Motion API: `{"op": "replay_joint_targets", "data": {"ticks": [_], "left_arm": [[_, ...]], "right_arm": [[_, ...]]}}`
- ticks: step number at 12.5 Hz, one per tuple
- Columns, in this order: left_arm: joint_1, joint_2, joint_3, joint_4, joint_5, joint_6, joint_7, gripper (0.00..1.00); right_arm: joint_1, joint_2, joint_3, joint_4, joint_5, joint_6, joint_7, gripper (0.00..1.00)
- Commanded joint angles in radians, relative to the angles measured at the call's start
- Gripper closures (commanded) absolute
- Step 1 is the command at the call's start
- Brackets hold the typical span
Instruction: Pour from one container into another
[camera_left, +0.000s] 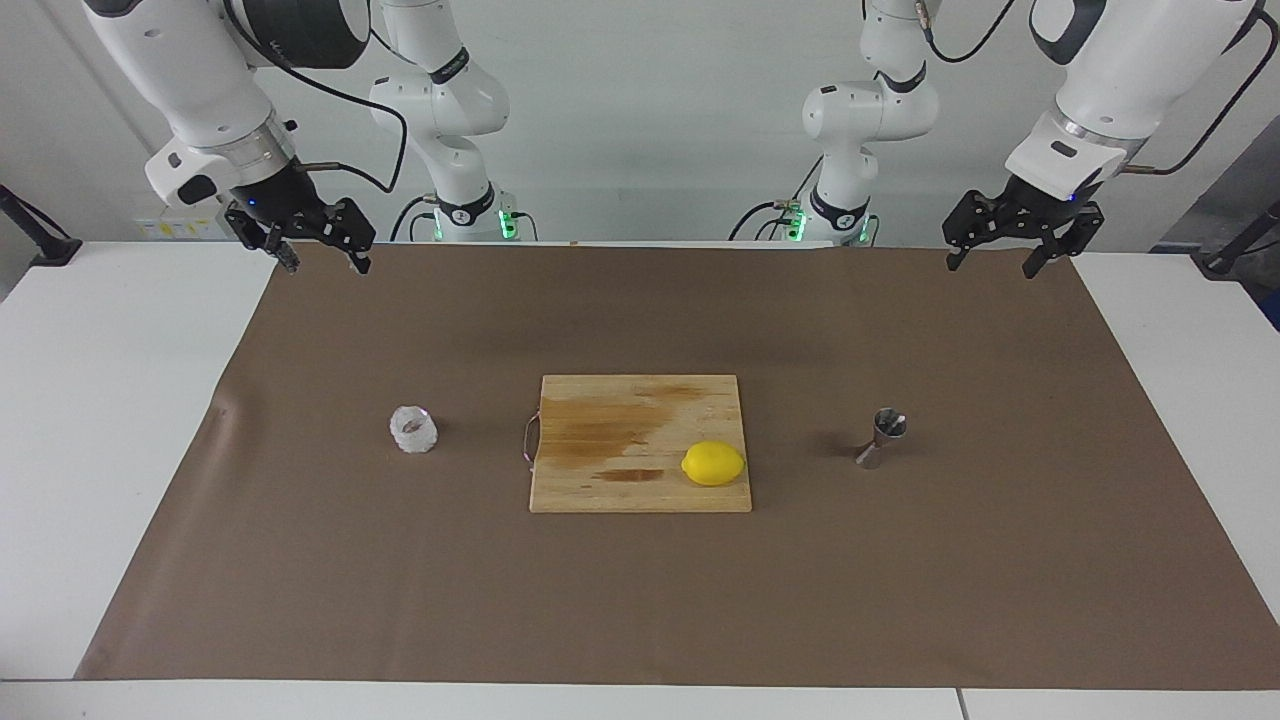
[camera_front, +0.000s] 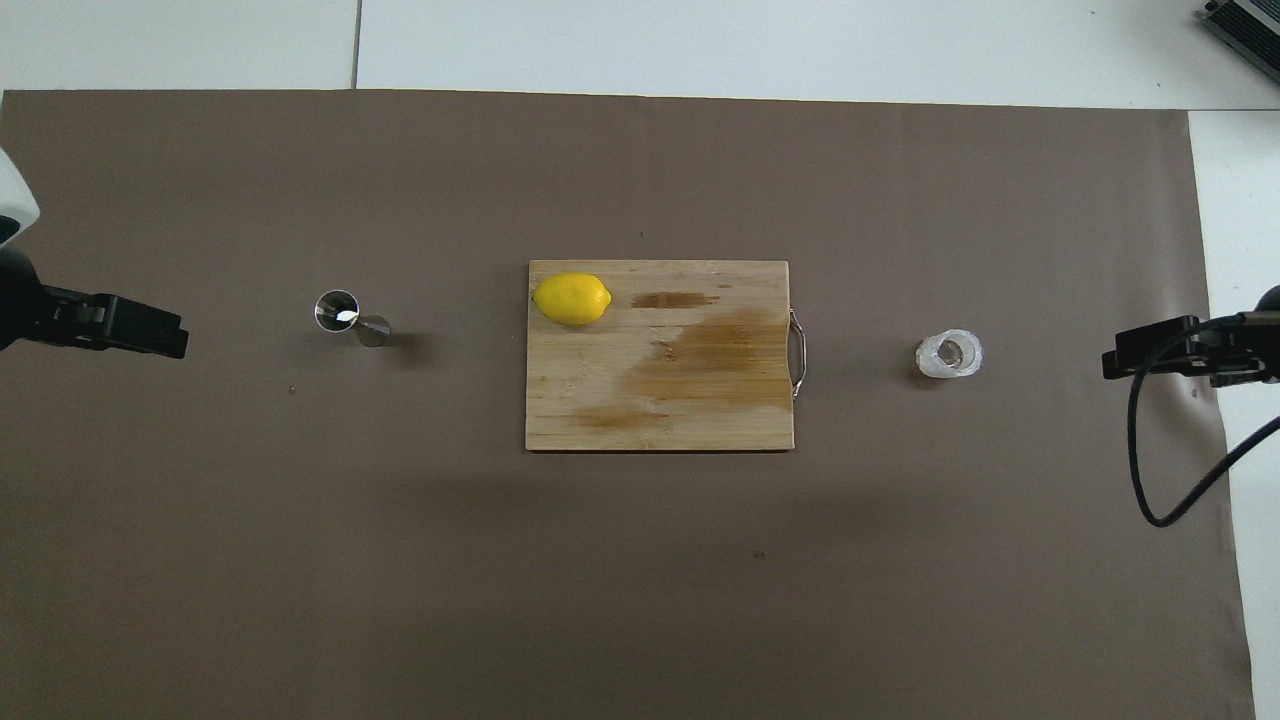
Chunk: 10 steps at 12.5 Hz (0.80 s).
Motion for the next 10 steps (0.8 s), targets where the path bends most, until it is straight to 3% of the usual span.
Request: {"op": "replay_joint_targets", "data": {"ticks": [1,10], "left_arm": [[0.007,-0.025,-0.001,-0.030,-0.007,0.001,0.014,0.00],[0.015,-0.023,-0.001,-0.030,-0.009,0.014,0.006,0.00]], "right_arm": [[-0.011,0.008,0.008,0.016,0.011,-0.015,0.005,0.00],[-0.011,0.009,0.008,0.016,0.011,-0.015,0.005,0.00]]}}
